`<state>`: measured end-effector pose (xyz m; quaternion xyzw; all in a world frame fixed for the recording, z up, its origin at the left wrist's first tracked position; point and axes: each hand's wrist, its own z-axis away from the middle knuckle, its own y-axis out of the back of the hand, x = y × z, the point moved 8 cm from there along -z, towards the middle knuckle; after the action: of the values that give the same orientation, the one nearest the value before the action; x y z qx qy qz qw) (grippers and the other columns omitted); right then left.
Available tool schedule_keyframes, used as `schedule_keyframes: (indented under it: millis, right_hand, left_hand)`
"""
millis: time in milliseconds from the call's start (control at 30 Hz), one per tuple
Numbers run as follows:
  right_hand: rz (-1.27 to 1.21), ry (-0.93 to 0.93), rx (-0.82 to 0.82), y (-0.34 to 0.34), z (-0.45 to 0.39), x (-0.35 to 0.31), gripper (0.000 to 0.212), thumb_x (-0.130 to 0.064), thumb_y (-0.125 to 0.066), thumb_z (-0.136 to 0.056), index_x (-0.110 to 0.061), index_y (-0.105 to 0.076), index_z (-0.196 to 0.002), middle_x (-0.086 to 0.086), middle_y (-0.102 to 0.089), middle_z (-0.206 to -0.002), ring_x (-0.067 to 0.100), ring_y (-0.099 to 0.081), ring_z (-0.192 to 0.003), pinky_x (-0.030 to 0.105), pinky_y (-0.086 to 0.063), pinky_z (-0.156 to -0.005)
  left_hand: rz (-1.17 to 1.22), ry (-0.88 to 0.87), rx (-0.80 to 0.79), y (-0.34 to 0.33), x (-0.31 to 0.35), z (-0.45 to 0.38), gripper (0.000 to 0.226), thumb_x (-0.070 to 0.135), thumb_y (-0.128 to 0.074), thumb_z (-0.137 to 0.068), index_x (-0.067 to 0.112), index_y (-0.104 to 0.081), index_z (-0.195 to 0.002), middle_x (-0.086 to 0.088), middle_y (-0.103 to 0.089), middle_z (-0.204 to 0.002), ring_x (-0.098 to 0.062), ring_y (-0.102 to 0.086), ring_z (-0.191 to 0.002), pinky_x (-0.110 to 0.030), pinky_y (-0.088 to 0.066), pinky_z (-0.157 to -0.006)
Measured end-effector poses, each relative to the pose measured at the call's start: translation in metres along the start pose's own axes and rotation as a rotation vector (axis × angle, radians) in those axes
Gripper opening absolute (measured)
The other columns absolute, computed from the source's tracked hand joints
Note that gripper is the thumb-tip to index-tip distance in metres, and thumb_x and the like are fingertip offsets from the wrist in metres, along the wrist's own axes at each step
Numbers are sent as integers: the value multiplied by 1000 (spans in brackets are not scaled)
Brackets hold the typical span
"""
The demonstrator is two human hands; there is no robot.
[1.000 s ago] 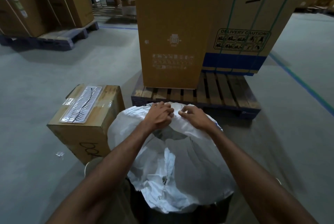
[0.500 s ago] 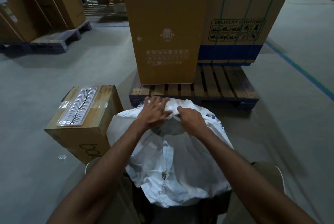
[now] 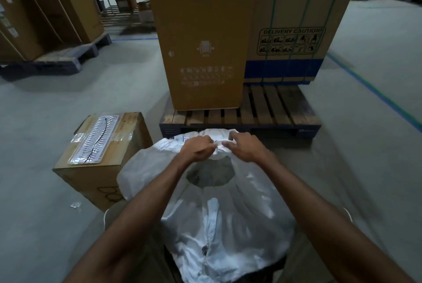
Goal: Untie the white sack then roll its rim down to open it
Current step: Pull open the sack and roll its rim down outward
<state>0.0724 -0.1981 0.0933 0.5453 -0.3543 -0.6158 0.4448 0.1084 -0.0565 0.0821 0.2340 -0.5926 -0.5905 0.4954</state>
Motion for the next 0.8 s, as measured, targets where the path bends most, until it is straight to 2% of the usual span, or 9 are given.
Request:
schedule_keyframes:
  millis: [67, 133, 267, 367, 467, 533, 600, 700, 800]
  right_hand:
    - [258, 52, 322, 10, 24, -12, 50, -55, -41, -103, -17, -56, -133, 8, -62, -124, 27, -58, -116, 51, -38, -106]
    - [317, 95, 455, -1, 46, -19, 47, -50, -41, -103, -16, -57, -131, 6, -63, -122, 24, -58, -116, 53, -35, -109]
    - [96, 83, 455, -20, 61, -11, 27, -29, -41, -106, -14, -61, -115, 7, -65, -105, 27, -64, -93, 36, -41, -80]
    - [-285, 43, 247, -20, 57, -4, 22, -24, -44, -106, -19, -65, -101, 10, -70, -95, 30, -65, -86, 37, -47, -72]
    - [-341, 39, 89, -9, 56, -4, 38, -29, -43, -107, -26, -57, -72, 3, -62, -82, 23, -58, -80, 36, -40, -70]
    - [-357, 17, -19, -8, 52, -2, 41, -38, -45, -107, -14, -68, -83, 9, -67, -88, 19, -58, -79, 36, -42, -67]
    - [-535, -36, -119, -7, 53, 2, 46, -45, -51, -103, -6, -73, -100, 13, -73, -101, 16, -62, -85, 39, -50, -79]
    - [-801, -81, -265, -7, 60, -4, 42, -46, -57, -98, -10, -76, -109, 6, -76, -106, 18, -68, -100, 42, -52, -98]
    - [-424, 17, -127, 5, 71, -18, 53, -59, -48, -101, -13, -73, -108, 7, -73, -109, 20, -66, -97, 44, -51, -94]
  left_hand:
    - [265, 78, -51, 0, -2, 3, 36, 27, -37, -107, 10, -62, -87, -15, -63, -96, -31, -60, -93, -43, -45, -81]
    - [597, 195, -119, -4, -4, 12, 27, 27, -46, -106, 13, -64, -92, -9, -64, -93, -23, -58, -90, -36, -46, -80]
    - [822, 399, -298, -15, -16, 29, 79, 79, -66, -74, 26, -61, -134, -1, -67, -126, -25, -64, -113, -42, -48, -102]
    - [607, 185, -280, -6, -2, 32, 104, 99, -55, -59, 34, -51, -141, 1, -52, -145, -25, -53, -127, -45, -43, -107]
    - [23, -157, -200, -1, 18, 42, 65, 78, -55, -86, 38, -43, -136, -9, -54, -140, -29, -53, -121, -51, -43, -105]
    - [-311, -309, 61, 7, 30, 51, 45, 52, -55, -99, 36, -48, -140, -6, -48, -143, -31, -40, -137, -55, -28, -115]
    - [-247, -417, 250, 17, 48, 64, 34, 24, -61, -93, 23, -62, -127, -3, -55, -132, -26, -45, -130, -51, -30, -114]
    - [249, -314, 208, 19, 51, 76, 8, 11, -47, -74, 17, -51, -77, -1, -55, -82, -23, -48, -79, -36, -36, -71]
    - [297, -90, 170, 14, 39, 76, 22, 26, -40, -77, 18, -61, -78, -1, -63, -81, -26, -56, -78, -36, -44, -66]
